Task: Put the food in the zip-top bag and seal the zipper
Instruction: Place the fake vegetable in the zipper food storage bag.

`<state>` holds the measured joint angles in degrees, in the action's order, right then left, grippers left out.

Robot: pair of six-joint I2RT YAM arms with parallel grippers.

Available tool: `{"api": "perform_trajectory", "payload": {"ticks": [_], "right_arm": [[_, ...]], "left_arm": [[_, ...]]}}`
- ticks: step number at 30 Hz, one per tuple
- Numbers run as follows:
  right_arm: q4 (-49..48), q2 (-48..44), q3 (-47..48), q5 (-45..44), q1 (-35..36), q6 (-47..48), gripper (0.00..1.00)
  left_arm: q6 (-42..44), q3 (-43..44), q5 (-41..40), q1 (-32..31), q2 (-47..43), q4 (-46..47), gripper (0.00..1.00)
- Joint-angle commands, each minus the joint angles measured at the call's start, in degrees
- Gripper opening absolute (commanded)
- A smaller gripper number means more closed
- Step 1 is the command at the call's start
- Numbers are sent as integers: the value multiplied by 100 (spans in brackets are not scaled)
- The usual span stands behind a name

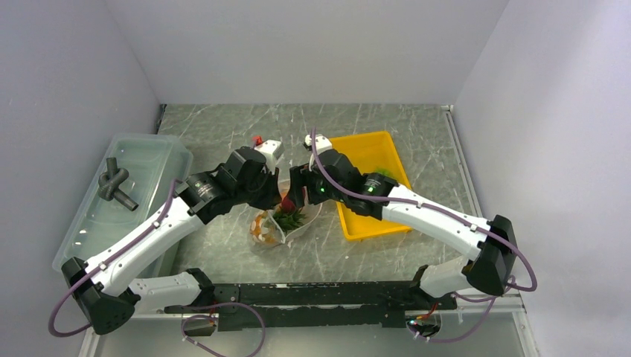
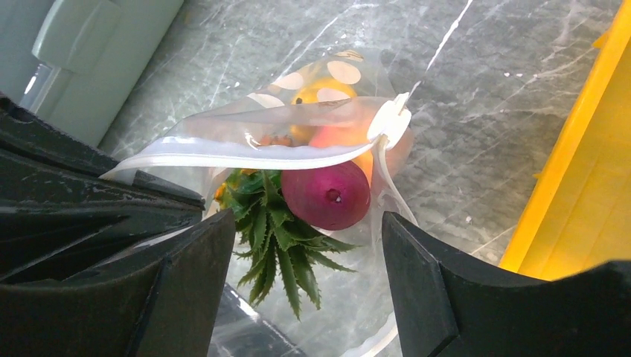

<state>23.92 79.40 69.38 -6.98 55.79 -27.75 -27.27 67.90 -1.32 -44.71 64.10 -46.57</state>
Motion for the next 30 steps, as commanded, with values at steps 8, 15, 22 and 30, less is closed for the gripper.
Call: {"api": "perform_trajectory", "payload": {"ticks": [8, 15, 22, 30], "right_arm": [[-40, -1066, 84, -174, 81, 21, 76], [392, -1634, 119, -699, 81, 210, 76], [892, -1962, 146, -1310, 72, 384, 77], [1463, -2023, 175, -2047, -19, 542, 78]], "left_arm": [[-16, 114, 28, 4, -221, 74, 0], [10, 92, 15, 5, -204, 108, 0], [19, 62, 9, 6, -213, 125, 0], [45, 60, 17, 1, -187, 137, 0]]}}
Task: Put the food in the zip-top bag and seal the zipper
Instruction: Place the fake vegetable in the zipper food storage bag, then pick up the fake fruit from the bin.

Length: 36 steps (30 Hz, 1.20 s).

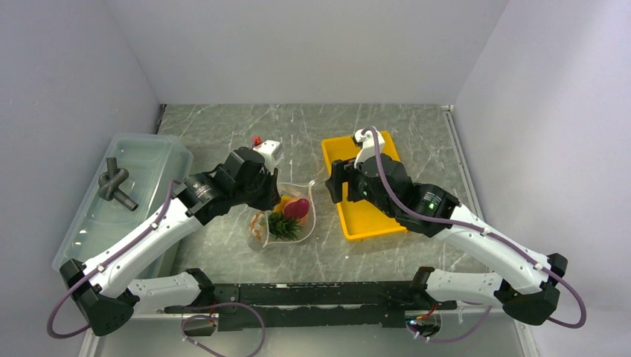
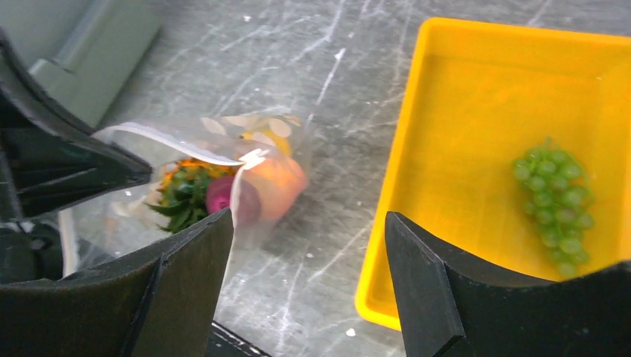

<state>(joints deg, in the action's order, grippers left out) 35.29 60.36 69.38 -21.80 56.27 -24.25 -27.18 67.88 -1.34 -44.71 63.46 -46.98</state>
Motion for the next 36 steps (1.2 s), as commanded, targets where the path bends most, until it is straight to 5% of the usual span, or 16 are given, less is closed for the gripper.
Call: {"api": "perform_trajectory", "payload": {"ticks": [1, 17, 36], "right_arm": [[370, -114, 160, -578, -124, 219, 79], [669, 600, -250, -133, -2046, 667, 83], [-142, 2505, -644, -152, -2940, 777, 88]], "left_arm": [[44, 66, 20, 2, -124, 186, 0], [151, 59, 11, 5, -228, 128, 0], [161, -52, 4, 0, -355, 102, 0]]}}
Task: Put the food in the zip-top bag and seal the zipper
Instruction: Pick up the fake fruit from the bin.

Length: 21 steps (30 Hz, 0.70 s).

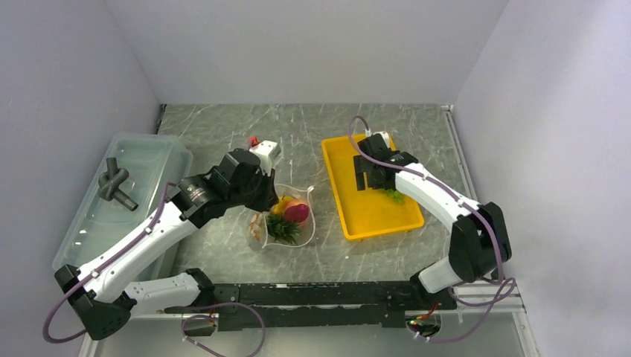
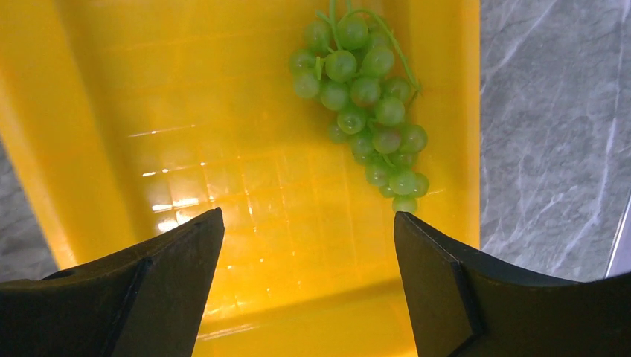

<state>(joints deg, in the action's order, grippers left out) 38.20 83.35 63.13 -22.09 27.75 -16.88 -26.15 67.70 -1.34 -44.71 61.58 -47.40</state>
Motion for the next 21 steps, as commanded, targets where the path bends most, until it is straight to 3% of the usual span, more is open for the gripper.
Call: {"api": "perform_trajectory", "payload": {"ticks": [1, 11, 21], "right_arm": [[-466, 276, 0, -147, -116, 47, 88], [-594, 1055, 320, -488, -468, 144, 90], [-771, 1615, 650, -29, -894, 277, 91]], "left_arm": [[58, -44, 3, 0, -180, 136, 0], [36, -50, -15, 4, -186, 113, 0], [31, -29, 3, 4, -120, 77, 0]]}}
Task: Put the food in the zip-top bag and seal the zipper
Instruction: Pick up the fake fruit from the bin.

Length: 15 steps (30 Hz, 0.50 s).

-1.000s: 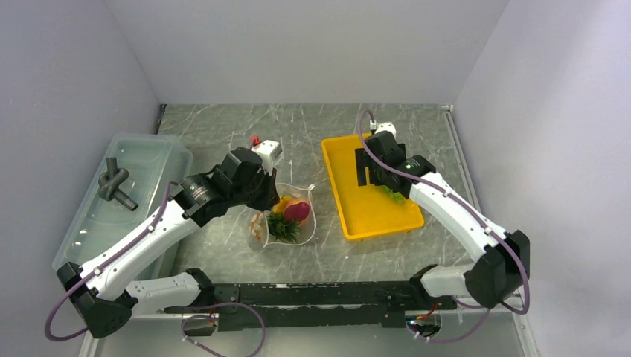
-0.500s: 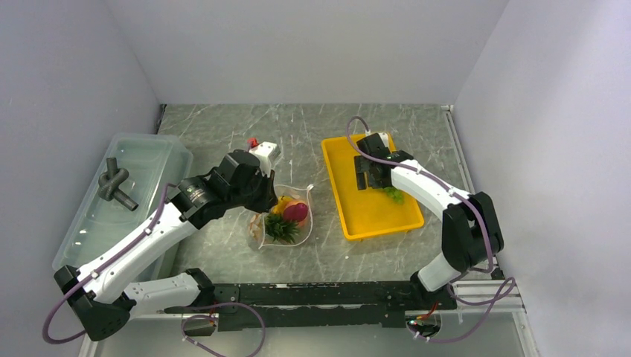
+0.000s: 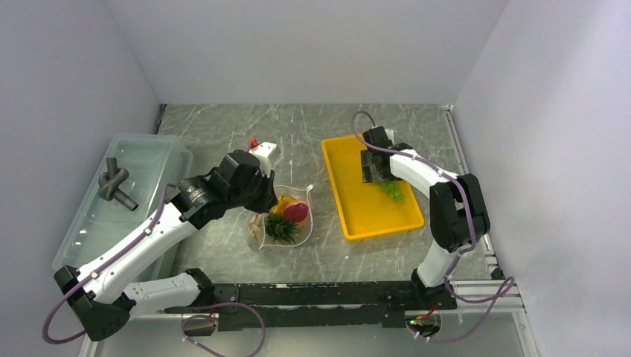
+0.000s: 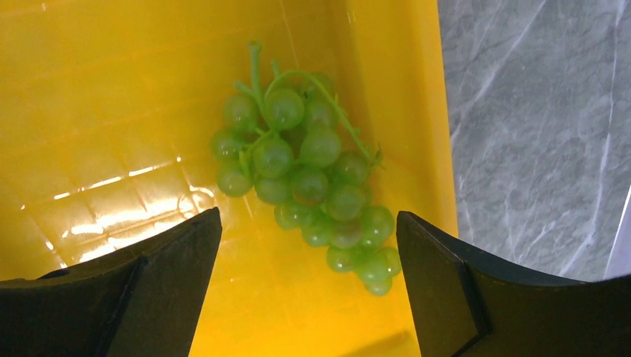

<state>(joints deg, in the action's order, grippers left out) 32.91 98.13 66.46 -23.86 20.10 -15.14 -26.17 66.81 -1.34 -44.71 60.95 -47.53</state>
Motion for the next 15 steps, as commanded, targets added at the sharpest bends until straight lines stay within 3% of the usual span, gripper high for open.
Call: {"api": "perform_trajectory", "payload": {"ticks": [1, 15], "right_arm": [[-270, 178, 338, 193, -155, 107, 91], [-394, 545, 213, 914, -261, 111, 87]], "left_arm": [[27, 61, 3, 5, -61, 79, 0], [16, 104, -2, -1, -101, 23, 0]]}}
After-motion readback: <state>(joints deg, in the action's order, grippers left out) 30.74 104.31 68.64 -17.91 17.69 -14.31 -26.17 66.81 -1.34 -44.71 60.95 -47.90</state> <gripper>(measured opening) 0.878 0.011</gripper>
